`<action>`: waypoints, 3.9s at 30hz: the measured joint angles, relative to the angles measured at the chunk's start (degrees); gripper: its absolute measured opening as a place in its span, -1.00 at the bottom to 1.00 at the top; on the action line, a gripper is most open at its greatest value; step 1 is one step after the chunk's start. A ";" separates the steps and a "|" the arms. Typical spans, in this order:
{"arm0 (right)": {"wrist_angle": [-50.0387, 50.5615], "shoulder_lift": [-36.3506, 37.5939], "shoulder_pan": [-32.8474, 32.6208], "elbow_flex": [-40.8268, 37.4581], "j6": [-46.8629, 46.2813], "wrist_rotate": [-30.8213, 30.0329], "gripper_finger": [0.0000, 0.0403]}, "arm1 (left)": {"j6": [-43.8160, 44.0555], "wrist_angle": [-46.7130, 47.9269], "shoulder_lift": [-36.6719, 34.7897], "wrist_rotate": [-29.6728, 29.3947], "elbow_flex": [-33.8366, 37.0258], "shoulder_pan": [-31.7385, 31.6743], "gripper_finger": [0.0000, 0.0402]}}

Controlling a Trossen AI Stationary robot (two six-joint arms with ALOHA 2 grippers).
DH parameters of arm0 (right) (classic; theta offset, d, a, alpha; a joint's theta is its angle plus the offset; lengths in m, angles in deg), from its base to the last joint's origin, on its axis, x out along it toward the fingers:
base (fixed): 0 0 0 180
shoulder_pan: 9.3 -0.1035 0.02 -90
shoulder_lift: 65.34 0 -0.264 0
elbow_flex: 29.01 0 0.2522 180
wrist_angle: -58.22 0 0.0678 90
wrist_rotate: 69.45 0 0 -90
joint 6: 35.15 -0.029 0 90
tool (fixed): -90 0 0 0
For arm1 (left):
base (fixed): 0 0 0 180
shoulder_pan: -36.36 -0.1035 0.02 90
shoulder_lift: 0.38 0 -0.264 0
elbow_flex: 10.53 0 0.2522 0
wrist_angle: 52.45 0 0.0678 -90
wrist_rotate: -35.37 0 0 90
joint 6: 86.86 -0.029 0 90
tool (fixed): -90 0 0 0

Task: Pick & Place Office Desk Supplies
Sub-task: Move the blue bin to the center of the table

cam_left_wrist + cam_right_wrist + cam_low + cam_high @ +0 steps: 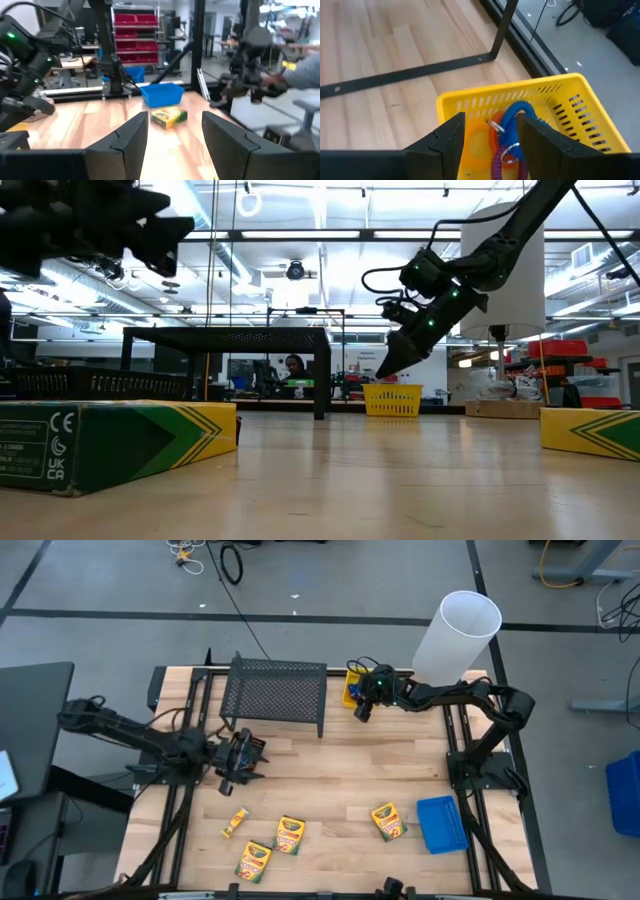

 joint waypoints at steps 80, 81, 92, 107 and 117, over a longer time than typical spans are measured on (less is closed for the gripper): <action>68.82 8.27 -63.52 2.36 -59.02 11.53 -0.99 | 4.08 38.03 -41.16 -14.24 -0.02 -12.91 -0.04; 68.46 8.04 -63.02 2.09 -58.39 10.70 -0.99 | 4.08 37.99 -41.16 -14.26 -0.02 -12.91 -0.04; 66.70 7.87 -54.74 0.79 -47.03 -3.18 -1.00 | 3.99 35.69 -41.13 -14.46 -0.02 -12.91 -0.04; 47.43 7.87 -40.67 0.79 -22.24 -10.74 -1.00 | 3.94 35.35 -41.13 -14.46 -0.02 -12.89 -0.04; 32.06 7.87 -34.68 0.79 -10.65 -6.76 -1.00 | 3.97 35.37 -41.13 -14.46 -0.02 -12.89 -0.04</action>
